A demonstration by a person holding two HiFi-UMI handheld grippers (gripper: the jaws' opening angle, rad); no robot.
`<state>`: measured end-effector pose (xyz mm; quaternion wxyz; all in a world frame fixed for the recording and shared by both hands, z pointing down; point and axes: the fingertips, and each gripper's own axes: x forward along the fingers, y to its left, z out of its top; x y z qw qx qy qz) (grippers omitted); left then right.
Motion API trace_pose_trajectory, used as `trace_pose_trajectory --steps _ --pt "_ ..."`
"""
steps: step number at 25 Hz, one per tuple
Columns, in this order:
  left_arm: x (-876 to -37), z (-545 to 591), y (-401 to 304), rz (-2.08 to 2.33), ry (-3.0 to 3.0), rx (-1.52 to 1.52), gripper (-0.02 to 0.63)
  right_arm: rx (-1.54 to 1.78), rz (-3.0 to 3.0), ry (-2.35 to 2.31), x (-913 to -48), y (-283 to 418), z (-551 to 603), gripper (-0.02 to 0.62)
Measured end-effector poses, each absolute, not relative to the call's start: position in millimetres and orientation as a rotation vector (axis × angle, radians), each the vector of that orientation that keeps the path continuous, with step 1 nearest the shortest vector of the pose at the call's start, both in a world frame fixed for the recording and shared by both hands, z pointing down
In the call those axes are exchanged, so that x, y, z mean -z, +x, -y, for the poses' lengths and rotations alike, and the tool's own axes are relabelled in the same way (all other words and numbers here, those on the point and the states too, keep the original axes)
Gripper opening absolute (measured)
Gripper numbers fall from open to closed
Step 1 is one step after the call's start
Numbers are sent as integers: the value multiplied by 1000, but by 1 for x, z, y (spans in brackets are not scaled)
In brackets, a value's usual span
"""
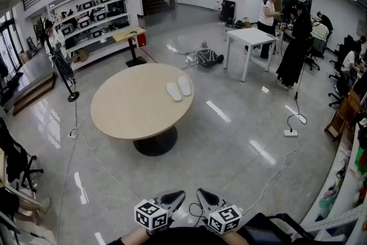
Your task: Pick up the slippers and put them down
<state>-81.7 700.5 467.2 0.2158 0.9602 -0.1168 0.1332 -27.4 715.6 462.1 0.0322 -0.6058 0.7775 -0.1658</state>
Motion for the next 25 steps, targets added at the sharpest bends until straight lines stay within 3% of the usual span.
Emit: trace_pose_trajectory --steps 13,25 --pt "-475 -686 -12 344 2595 -399 29 527 -2338 -1845 -464 47 -715 15" --pt "-481 -602 34 278 2583 -385 29 516 -2321 -1916 -465 90 -636 17"
